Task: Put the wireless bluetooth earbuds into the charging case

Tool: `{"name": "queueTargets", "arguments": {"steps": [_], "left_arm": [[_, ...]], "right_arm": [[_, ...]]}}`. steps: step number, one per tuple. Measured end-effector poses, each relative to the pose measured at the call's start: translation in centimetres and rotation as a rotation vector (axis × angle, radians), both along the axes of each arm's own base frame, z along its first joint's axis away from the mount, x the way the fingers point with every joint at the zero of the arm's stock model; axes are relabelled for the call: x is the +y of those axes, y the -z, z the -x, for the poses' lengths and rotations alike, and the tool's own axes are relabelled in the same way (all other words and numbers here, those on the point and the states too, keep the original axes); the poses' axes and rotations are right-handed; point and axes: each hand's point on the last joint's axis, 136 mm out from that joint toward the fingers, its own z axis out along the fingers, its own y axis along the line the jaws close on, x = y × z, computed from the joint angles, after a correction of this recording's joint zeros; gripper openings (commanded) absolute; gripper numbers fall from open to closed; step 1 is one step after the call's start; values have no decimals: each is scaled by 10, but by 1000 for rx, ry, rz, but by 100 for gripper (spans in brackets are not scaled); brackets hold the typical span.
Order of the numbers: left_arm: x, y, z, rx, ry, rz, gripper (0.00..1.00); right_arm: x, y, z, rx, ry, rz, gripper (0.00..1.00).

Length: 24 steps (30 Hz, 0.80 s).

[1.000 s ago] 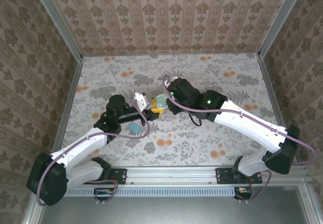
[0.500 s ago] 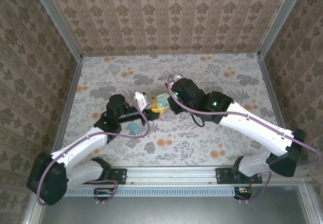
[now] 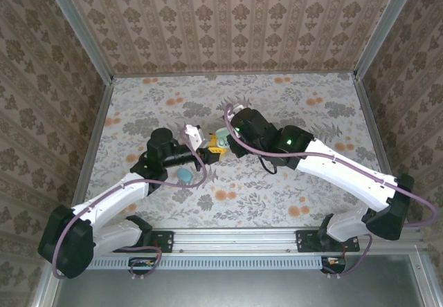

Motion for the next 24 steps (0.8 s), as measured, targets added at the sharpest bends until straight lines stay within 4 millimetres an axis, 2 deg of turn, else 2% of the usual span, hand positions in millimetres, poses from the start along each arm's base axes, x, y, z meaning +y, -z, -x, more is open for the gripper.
{"name": "queueTargets", "arguments": {"steps": [4, 24], "left_arm": [[0, 0, 0, 5, 0, 2, 4], [0, 0, 1, 15, 5, 5, 4]], "right_arm": [[3, 10, -2, 13, -3, 24, 16], [6, 13, -1, 21, -24, 30, 23]]}}
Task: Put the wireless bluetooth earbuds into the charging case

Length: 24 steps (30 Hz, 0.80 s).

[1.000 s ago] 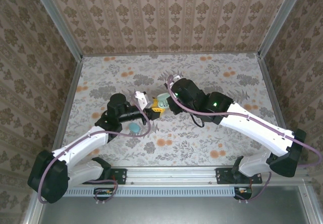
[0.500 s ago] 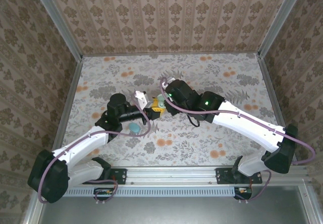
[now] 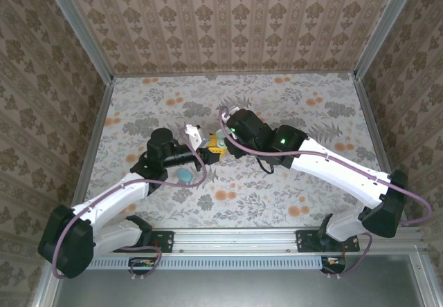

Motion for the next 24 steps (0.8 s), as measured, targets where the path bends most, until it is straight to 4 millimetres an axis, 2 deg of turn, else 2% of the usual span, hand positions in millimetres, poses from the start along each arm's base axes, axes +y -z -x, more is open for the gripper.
{"name": "queueTargets", "arguments": {"steps": [24], "left_arm": [[0, 0, 0, 1, 1, -1, 4]], "right_arm": [[3, 0, 1, 99, -5, -105, 32]]}}
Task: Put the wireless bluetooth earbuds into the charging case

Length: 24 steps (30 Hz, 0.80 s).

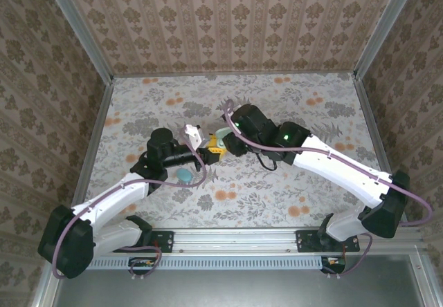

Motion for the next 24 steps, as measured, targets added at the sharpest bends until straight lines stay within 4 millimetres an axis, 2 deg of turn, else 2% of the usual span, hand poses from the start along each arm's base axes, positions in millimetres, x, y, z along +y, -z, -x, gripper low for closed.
{"name": "queueTargets", "arguments": {"steps": [10, 20, 24], "left_arm": [[0, -2, 0, -7, 0, 5, 4], [1, -6, 2, -19, 4, 14, 4], [0, -7, 4, -18, 16, 16, 4]], "right_arm": [[0, -5, 1, 55, 5, -76, 32], [-30, -57, 5, 1, 49, -231, 36], [-34, -58, -3, 17, 71, -261, 37]]}}
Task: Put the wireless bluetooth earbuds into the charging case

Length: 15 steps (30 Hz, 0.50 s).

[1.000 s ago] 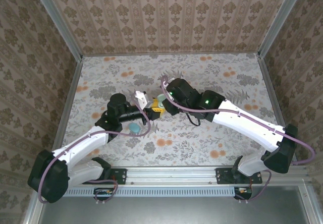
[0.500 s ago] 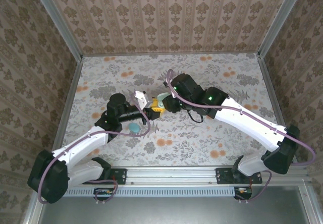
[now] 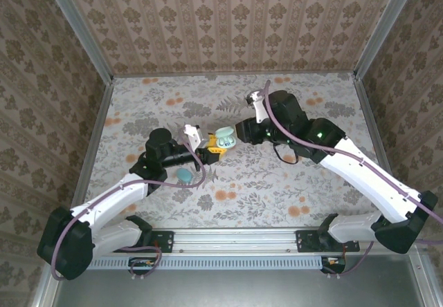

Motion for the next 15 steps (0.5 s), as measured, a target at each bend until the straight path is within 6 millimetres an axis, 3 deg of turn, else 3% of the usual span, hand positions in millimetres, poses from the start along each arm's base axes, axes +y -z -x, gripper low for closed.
{"name": "queueTargets", "arguments": {"steps": [11, 15], "left_arm": [[-5, -8, 11, 1, 66, 8, 5], [-5, -10, 11, -1, 72, 10, 5]], "right_arm": [[13, 25, -31, 131, 13, -55, 41], [26, 33, -29, 180, -30, -82, 41]]}}
